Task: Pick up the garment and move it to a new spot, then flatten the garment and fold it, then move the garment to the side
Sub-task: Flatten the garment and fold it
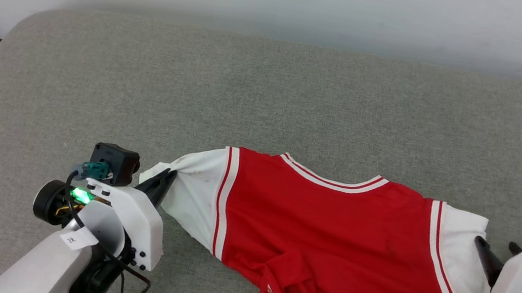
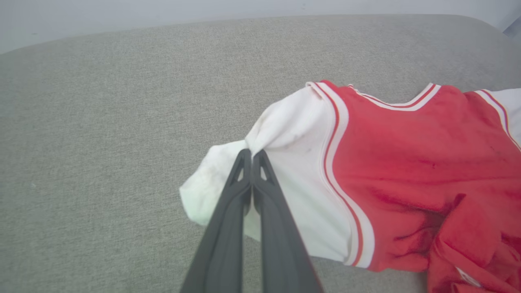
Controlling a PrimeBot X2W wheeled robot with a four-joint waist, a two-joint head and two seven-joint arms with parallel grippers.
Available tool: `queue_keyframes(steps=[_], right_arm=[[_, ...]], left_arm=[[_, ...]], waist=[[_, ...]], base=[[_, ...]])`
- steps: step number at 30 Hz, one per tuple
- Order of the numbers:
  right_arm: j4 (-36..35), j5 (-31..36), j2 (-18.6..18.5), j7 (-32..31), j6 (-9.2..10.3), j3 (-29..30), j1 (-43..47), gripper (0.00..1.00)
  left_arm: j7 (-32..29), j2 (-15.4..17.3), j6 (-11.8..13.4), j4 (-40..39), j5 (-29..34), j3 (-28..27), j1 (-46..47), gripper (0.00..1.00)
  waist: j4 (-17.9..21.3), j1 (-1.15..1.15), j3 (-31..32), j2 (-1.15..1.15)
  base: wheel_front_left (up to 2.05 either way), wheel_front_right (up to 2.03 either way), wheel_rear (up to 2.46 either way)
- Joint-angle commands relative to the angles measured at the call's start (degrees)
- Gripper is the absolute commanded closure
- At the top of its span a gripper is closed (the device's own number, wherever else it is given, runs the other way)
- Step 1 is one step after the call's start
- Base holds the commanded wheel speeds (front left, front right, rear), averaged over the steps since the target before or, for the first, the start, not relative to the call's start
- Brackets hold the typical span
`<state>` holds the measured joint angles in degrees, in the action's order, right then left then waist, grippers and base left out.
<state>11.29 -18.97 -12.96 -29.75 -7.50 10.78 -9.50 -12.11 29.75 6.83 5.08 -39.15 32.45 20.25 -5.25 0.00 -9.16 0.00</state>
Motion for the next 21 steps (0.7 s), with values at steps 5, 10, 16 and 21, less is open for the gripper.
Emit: queue_keyframes(steps=[5,10,16,21], right_arm=[[0.84,-0.85,-2.35,-7.74,0.03,-3.59,-4.12,0.00],[3.68,-0.53,-3.11,-12.24,0.03,-5.60,-6.23,0.00],[9.32,-0.10,-1.63,-19.20,0.04,-5.65,-6.19,0.00],[9.83,0.58,-0.22,-21.70,0.02,-4.86,-7.09,1.00]], left_arm=[[0.28,0.26,-0.01,-1.48,0.24,0.02,0.74,1.00],[0.44,0.04,-0.73,-1.74,-0.06,0.17,1.68,1.00],[0.91,-0.12,-1.34,-0.97,-0.34,0.08,2.59,1.00],[0.81,-0.19,-1.35,-0.20,-0.85,-0.05,2.45,1.00]], waist=[[-0.97,0.00,-2.06,0.00],[-1.87,0.00,-4.26,0.00],[-2.57,0.00,-5.61,0.00],[-2.64,0.00,-5.61,0.00]], base=[[0.00,0.00,0.00],[0.00,0.00,0.00],[0.00,0.00,0.00],[0.00,0.00,0.00]])
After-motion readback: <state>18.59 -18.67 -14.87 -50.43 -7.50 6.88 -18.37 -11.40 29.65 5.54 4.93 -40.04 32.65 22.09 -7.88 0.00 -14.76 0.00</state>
